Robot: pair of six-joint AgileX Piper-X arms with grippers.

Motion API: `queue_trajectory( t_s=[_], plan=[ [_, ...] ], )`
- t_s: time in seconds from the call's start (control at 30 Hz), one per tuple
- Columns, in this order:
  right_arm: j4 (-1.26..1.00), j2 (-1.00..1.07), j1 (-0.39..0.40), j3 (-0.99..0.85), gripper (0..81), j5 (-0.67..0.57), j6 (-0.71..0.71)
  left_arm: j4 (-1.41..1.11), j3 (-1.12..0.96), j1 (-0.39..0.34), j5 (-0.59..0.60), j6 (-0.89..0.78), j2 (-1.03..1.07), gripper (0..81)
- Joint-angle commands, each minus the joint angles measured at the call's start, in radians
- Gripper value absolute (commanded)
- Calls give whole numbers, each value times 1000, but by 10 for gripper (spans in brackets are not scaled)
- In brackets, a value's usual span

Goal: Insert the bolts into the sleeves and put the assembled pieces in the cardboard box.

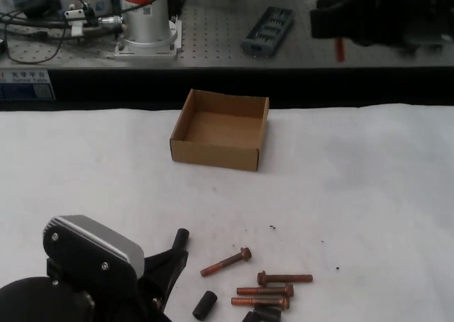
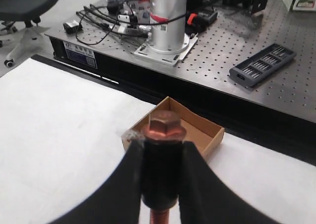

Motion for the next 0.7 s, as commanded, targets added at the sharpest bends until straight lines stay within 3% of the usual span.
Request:
queue_trajectory(
  t_s=[0.0, 0.67],
  plan=[
    [66, 146, -46, -108, 55, -62, -3, 59, -12, 0, 14, -26, -10, 3],
    [199, 783, -120, -658, 55, -120, 34, 54, -12, 5, -41, 29, -10, 3]
  ],
)
